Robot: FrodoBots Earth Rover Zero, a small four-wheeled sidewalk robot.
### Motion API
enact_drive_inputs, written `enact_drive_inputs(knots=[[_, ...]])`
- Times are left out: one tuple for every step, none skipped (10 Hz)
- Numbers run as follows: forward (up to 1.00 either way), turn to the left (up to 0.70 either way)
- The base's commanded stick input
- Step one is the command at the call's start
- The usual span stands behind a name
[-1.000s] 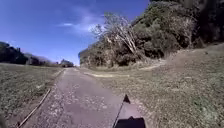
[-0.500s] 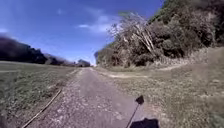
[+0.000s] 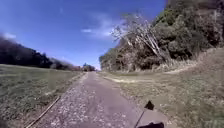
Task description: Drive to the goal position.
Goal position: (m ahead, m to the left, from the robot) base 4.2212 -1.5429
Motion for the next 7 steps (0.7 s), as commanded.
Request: enact_drive_inputs(knots=[[0.5, 0.0], [0.5, 0.0], [0.5, 0.0], [0.5, 0.0], [0.5, 0.31], [0.5, 0.18], [0.5, 0.0]])
